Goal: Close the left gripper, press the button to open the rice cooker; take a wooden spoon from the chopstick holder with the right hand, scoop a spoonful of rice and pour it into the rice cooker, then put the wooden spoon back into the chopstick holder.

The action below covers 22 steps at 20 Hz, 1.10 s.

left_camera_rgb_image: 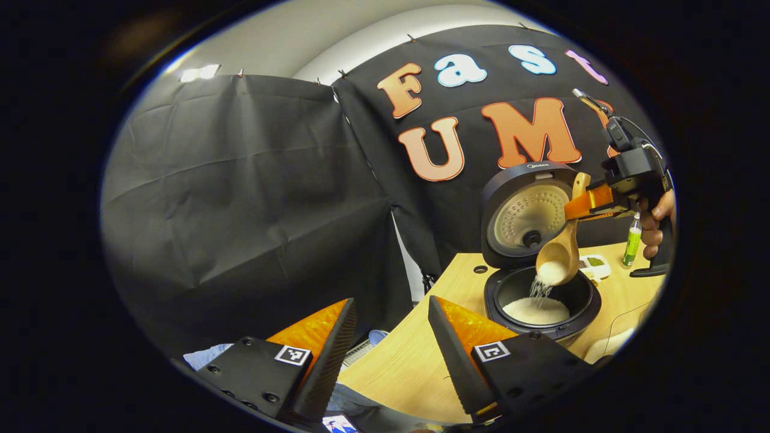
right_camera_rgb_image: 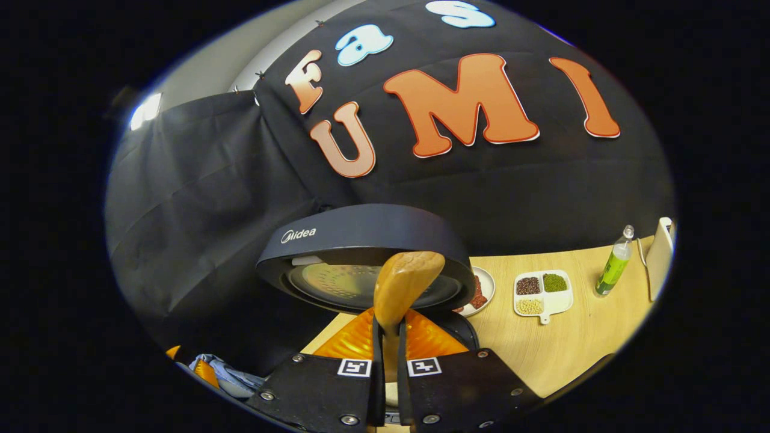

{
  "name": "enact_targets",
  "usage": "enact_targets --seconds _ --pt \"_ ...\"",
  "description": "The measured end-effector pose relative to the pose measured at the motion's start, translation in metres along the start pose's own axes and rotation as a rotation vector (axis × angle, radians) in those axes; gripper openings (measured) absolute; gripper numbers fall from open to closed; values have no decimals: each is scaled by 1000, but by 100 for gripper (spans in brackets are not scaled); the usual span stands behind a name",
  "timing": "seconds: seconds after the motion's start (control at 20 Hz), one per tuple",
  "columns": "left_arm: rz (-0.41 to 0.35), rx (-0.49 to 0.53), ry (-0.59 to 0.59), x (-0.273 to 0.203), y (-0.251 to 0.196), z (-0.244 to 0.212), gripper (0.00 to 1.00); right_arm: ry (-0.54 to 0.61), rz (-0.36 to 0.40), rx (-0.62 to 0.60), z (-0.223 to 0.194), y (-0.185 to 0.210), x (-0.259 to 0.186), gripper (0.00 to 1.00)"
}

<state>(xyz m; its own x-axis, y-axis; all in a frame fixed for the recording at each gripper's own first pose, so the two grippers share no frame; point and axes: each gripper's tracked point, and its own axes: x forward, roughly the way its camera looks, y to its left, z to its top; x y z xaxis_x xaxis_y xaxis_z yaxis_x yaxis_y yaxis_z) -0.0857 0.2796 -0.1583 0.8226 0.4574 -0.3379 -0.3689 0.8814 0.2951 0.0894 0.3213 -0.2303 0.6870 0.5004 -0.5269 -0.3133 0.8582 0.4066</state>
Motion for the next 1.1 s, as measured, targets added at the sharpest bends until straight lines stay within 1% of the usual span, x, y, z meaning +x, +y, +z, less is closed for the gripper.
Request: enact_targets --seconds 0.25,0.3,0.45,0.5,0.55,0.6,0.8,1.1 --pt "-2 -2 10 2 1 -6 76 -25 -23 -87 3 0 1 7" --pt "-1 -3 10 2 1 -6 83 -34 -39 -115 4 -3 1 7" --pt "3 -7 10 3 4 -8 84 -53 -77 -189 2 -11 4 7" --pt "4 -7 11 4 4 -9 81 -55 -81 -201 3 -12 5 7" --pt "6 -6 11 4 5 -9 78 -59 -82 -212 3 -13 4 7" --pt "8 -5 11 4 5 -10 84 -66 -84 -226 4 -13 5 7" --pt "9 -2 7 3 5 -9 83 -102 -82 -326 12 -7 2 7" --pt "9 0 -1 3 2 -6 84 -156 -54 -465 17 12 -9 7"
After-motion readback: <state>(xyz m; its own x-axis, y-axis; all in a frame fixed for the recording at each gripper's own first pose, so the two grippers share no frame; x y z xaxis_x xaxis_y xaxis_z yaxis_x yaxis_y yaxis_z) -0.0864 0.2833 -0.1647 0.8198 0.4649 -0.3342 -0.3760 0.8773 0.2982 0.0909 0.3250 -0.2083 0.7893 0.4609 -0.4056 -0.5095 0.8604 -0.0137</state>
